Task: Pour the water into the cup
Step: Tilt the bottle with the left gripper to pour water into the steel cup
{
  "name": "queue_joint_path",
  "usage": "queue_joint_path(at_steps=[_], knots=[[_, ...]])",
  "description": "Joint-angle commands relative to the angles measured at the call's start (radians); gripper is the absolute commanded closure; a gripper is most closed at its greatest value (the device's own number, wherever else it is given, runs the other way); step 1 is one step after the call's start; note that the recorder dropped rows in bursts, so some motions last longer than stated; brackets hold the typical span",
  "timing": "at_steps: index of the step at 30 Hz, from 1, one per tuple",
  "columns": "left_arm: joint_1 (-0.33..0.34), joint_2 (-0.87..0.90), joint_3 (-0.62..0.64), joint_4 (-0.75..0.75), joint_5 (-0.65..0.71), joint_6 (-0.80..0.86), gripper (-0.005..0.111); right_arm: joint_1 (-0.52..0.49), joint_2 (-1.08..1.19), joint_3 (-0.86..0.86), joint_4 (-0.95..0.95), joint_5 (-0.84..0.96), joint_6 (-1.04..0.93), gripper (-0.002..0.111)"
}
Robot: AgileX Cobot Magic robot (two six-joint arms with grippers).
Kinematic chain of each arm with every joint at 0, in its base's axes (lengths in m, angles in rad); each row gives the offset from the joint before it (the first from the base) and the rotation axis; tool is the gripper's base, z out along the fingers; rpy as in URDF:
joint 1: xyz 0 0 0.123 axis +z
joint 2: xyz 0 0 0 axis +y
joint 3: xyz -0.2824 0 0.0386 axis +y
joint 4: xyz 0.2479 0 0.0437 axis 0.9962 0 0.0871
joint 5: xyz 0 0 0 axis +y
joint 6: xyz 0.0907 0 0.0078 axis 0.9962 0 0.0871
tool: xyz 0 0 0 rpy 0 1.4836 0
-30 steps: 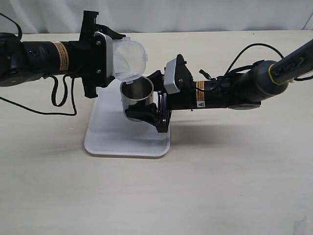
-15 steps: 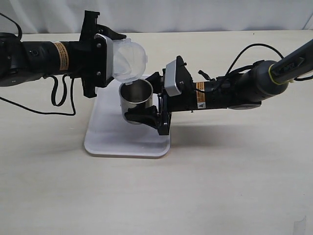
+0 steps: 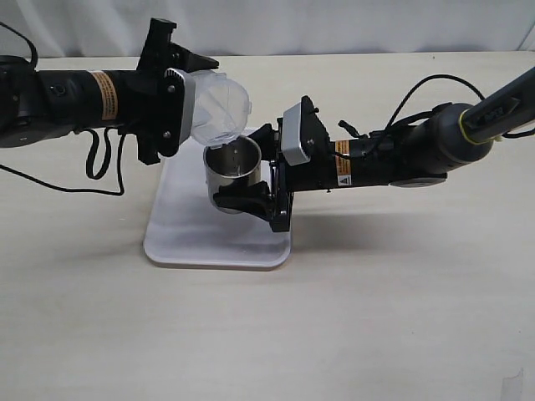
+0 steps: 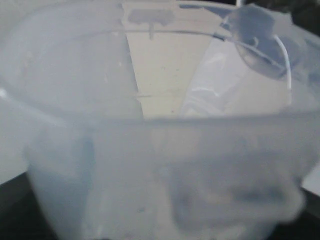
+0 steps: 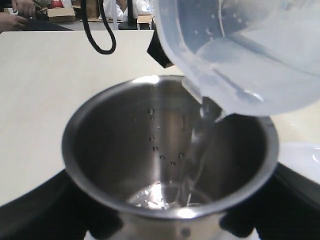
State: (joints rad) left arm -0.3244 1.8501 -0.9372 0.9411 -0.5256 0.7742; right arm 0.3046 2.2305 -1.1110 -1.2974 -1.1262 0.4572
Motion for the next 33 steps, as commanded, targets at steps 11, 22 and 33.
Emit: queue_joint_path(at_steps=[11, 22, 33], knots=[[-0.001, -0.013, -0.013, -0.011, -0.108, 0.185, 0.107, 0.001, -0.011, -0.005, 0.0, -0.028, -0.001, 0.104], [-0.001, -0.013, -0.013, -0.011, -0.108, 0.273, 0.107, 0.001, -0.011, -0.005, 0.0, -0.028, -0.001, 0.104], [-0.001, -0.013, -0.013, -0.011, -0.141, 0.434, 0.107, 0.001, -0.011, -0.005, 0.002, -0.026, -0.001, 0.104]])
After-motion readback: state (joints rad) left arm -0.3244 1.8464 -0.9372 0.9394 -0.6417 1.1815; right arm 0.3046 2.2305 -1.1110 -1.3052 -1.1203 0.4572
